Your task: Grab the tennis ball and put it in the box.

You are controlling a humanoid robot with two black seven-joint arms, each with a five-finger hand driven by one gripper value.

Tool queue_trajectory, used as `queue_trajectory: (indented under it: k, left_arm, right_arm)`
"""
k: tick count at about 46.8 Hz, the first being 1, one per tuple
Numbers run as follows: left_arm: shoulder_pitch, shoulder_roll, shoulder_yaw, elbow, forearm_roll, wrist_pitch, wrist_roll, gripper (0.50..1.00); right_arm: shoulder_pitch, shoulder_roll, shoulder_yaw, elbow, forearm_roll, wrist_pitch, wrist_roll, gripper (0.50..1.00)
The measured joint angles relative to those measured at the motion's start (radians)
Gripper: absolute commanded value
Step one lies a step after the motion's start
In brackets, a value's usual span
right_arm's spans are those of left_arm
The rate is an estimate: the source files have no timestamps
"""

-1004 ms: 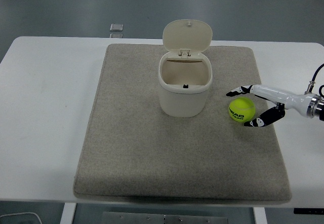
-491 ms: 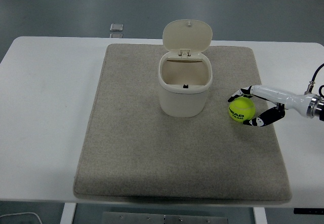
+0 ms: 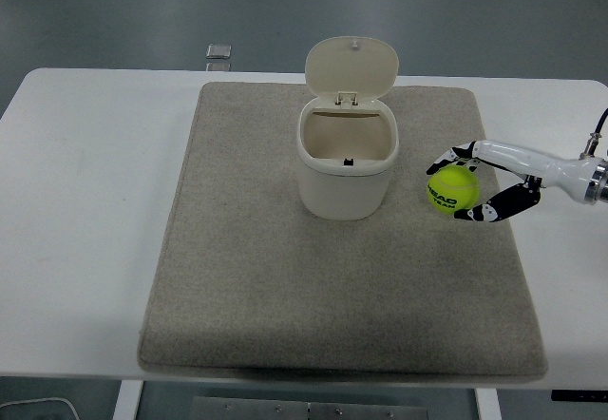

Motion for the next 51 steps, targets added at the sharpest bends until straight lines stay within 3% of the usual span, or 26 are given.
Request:
queue_trajectory:
  k: [9,16,27,45,51]
  left_arm:
    - [0.000,0.000,0.000,0.000,0.000,0.000,0.000,0.992]
    - [0.000,0.000,0.000,0.000,0.000,0.000,0.000,0.992]
    - [0.000,0.000,0.000,0.000,0.000,0.000,0.000,0.992]
    - [0.000,0.000,0.000,0.000,0.000,0.000,0.000,0.992]
    - [0.000,0.000,0.000,0.000,0.000,0.000,0.000,0.992]
  right_arm:
    - [0.035,-0.021,0.001,0.008,0.003,0.001,0.060,0.500]
    - [0.068,-0.025,0.015,0.010,0.016,0.008,0.071,0.500]
    - [0.101,-0.018,0.074,0.048,0.050,0.108,0.074,0.500]
    - [0.151,0.129,0.102,0.058,0.077,0.141,0.057,0.500]
    - [0.159,0.160,0.102,0.058,0.079,0.140,0.027,0.500]
